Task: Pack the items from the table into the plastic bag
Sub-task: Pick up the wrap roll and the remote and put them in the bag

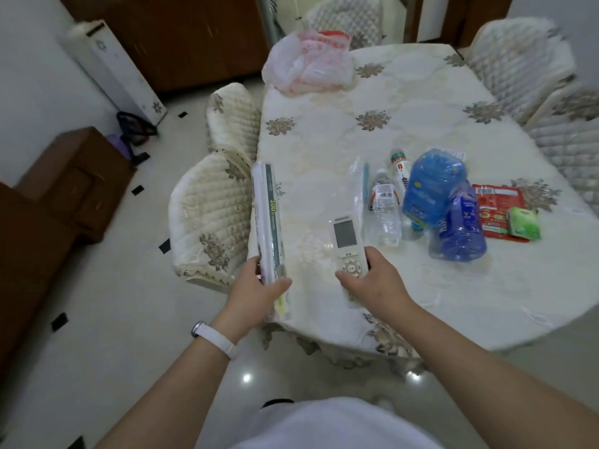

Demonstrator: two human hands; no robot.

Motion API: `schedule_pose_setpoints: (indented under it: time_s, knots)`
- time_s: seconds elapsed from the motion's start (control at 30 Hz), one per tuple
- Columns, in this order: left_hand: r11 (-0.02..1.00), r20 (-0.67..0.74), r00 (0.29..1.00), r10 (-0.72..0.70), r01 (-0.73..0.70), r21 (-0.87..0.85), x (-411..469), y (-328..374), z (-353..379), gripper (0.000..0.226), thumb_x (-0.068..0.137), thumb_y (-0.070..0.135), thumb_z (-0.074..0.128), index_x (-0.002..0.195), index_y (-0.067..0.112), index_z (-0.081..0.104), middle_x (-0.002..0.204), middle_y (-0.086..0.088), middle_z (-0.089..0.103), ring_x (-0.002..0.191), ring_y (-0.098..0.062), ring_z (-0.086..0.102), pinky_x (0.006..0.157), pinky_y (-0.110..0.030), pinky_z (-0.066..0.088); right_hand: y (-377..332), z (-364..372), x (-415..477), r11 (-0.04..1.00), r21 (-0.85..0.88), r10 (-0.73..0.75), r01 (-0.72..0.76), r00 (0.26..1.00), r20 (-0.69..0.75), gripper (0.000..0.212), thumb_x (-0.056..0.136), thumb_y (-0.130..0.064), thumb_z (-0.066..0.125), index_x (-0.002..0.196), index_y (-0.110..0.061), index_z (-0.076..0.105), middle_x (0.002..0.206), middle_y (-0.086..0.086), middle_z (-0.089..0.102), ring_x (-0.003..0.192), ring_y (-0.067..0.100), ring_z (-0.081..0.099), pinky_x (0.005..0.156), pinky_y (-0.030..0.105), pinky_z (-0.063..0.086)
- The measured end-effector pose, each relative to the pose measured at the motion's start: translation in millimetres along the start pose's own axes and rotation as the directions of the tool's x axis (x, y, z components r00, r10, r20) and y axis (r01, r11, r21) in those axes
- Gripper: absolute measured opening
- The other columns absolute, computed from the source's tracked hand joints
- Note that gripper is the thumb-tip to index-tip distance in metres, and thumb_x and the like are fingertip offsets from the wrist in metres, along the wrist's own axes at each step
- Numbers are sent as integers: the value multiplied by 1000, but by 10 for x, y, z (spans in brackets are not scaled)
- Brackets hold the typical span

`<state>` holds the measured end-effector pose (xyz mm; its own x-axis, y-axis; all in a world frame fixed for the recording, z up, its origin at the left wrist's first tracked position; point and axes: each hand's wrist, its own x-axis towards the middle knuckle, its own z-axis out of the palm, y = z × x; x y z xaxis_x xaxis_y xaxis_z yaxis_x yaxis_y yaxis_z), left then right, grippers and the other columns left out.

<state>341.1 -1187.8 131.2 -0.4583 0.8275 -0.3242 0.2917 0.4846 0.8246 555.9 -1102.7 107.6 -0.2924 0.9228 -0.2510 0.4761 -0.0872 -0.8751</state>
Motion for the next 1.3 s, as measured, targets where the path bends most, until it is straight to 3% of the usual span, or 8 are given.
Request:
schedule_pose_setpoints:
  time_s: [0.3,0.57,0.63,0.77,0.93,1.13,1.2,1.3]
  knots:
    - [992,-107,994,-5,-9,-125,-196,-495,-1070,47,84,25,78,121,32,49,106,11,64,92,-6,65,60,-17,52,-914,1007,-49,984,-35,-171,176,977,130,33,81,-34,74,105,-31,52,89,-19,62,79,1,61,60,20,46]
    - [982,-205,979,2,-40,-184,-230,-1407,-2707,48,84,22,77,123,28,49,102,14,63,85,2,62,63,-11,48,-1852,2720,-200,972,-30,-224,234,957,185,33,82,-30,74,110,-29,56,91,-16,65,78,-1,63,57,15,48]
    - [983,-219,976,2,-43,-181,-226,-1630,-3109,51,84,24,76,127,27,48,105,13,62,89,-1,61,69,-16,49,-2091,3140,-233,964,-31,-252,263,946,203,32,81,-29,75,108,-29,57,91,-14,66,78,0,64,56,14,49]
    - [978,-254,967,-20,-34,-207,-304,-1963,-3780,52,85,23,76,128,28,47,106,13,61,91,-2,61,69,-15,47,-2500,3820,-328,955,-23,-282,297,926,250,24,82,-29,75,97,-34,56,87,-12,68,76,2,66,59,20,53]
    - [966,-330,943,-45,-43,-255,-257,-2220,-4351,44,84,20,77,118,30,50,100,12,64,86,-7,64,63,-14,47,-2815,4412,-296,941,-57,-302,335,902,310,26,81,-29,75,100,-28,58,86,-9,68,76,5,66,56,16,48]
    - [953,-358,928,-99,-15,-303,-123,-2438,-4784,36,85,21,76,103,41,51,97,12,66,84,-3,65,65,-26,55,-3057,5040,-18,946,-42,-289,322,894,343,23,77,-31,75,96,-27,62,83,-6,69,76,15,68,63,37,58]
    - [954,-375,919,-125,8,-299,-9,-2518,-4952,40,85,21,76,109,39,50,101,12,65,86,-2,64,68,-21,55,-3148,5267,121,939,-58,-296,338,883,364,22,79,-32,74,95,-28,61,83,-7,69,75,12,67,64,34,56]
    - [945,-393,903,-177,44,-325,274,-2606,-5224,42,86,22,75,115,37,48,103,8,64,88,-7,64,56,-17,56,-3287,5582,389,934,-69,-294,349,867,403,22,80,-32,75,95,-28,60,83,-8,68,74,8,66,62,28,55]
